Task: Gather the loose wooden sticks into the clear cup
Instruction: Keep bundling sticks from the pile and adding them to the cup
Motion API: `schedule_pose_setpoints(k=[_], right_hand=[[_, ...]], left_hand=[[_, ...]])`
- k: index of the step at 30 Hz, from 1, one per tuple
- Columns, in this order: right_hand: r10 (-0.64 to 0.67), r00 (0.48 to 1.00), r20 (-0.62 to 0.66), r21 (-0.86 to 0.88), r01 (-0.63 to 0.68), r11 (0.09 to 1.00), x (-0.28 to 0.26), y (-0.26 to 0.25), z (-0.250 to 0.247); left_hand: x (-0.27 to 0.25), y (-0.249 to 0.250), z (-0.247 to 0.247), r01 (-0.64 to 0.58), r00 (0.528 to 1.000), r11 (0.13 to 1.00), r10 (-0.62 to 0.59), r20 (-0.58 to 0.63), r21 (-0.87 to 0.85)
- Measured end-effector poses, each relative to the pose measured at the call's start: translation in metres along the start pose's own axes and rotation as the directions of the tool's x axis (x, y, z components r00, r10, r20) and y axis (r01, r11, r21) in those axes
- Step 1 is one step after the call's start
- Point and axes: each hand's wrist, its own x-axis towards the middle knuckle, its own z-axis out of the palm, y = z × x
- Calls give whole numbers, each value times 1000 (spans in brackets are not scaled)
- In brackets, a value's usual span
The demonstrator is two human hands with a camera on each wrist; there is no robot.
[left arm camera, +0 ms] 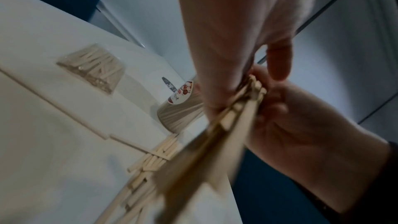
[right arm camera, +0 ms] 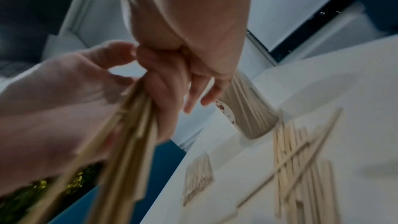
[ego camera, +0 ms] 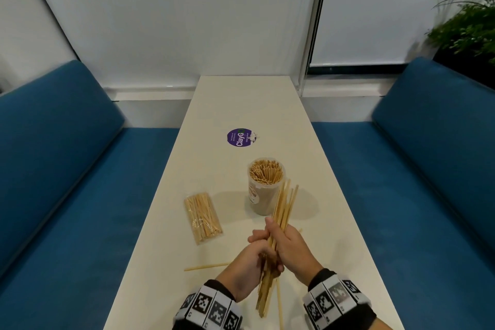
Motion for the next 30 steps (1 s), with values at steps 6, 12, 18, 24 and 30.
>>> schedule_pose_setpoints(k=[6, 12, 18, 24, 30], right_hand=[[-163, 977, -138, -5, 164, 987, -2, -25, 6], [-236, 949, -209, 89, 258, 962, -5, -40, 10], [-275, 924, -265, 170, 325, 930, -6, -51, 12], [-245, 934, -259, 188, 298, 936, -4, -48, 20], [-218, 950, -225, 330, 285, 900, -3, -48, 19]], left_hand=[[-3, 2, -10, 74, 997, 995, -73, 14, -68], [0, 1, -16, 123, 990, 968, -134, -41, -217], [8, -1, -19, 21, 981, 807, -130, -142, -590], [13, 1, -7, 14, 975, 736, -159, -152, -677], [10, 4, -8, -26, 964, 647, -186, -190, -762]])
